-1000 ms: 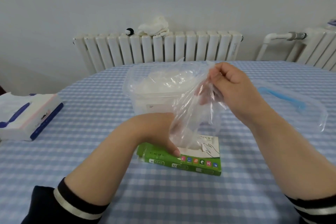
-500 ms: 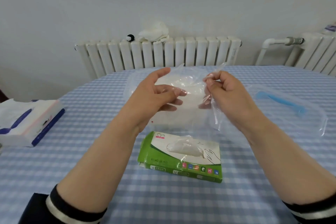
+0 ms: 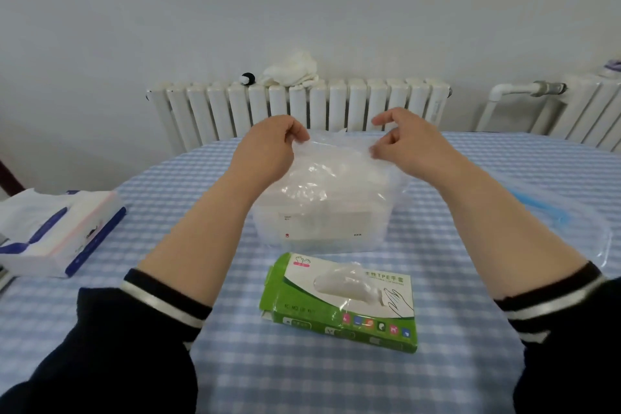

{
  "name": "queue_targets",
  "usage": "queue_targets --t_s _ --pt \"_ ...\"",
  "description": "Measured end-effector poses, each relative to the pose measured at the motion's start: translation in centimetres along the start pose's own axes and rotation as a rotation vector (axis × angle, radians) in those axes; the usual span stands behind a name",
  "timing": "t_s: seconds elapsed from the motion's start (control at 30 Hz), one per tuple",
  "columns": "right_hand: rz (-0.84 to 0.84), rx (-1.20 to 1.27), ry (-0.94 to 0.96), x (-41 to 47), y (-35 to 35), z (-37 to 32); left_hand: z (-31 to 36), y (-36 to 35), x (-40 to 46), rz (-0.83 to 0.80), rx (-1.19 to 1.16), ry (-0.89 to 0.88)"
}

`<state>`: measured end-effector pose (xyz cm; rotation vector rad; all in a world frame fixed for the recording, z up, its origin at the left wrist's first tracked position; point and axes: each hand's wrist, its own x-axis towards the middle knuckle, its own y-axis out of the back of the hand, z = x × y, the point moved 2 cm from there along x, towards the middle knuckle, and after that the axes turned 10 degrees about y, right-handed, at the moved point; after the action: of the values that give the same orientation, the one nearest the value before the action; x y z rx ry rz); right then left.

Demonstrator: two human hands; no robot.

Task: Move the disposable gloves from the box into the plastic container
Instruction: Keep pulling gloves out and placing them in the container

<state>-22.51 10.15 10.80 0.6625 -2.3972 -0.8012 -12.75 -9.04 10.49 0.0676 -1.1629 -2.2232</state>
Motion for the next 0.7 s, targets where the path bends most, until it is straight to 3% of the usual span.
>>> queue_targets --t_s 0.13,0.23,0.37,0.5,0.57,0.7 --pt "0.003 -0.351 0.025 2.5 -1.1 1.0 -1.2 -0.2 1.9 -0.143 0.315 0.023" --pt "-0.026 -0.465 0.013 3.2 -2.0 1.5 -1.5 -0.6 2.1 -0.252 0.515 0.013" --pt "0.042 -0.498 0.078 3.1 -2.2 1.5 -1.6 -1.0 2.2 -0.281 0.732 -0.074" --pt "0.141 -0.363 0.314 1.5 -2.2 -0.5 -1.8 -1.2 2.0 -0.33 0.812 -0.094" --pt "-0.014 -0.28 0.367 0.9 -2.6 -1.4 -1.6 -1.3 1.9 -0.35 0.836 -0.099" --pt "-0.422 -0.422 0.192 0.4 -4.0 -1.4 -1.5 -0.7 1.5 -0.326 0.8 -0.107"
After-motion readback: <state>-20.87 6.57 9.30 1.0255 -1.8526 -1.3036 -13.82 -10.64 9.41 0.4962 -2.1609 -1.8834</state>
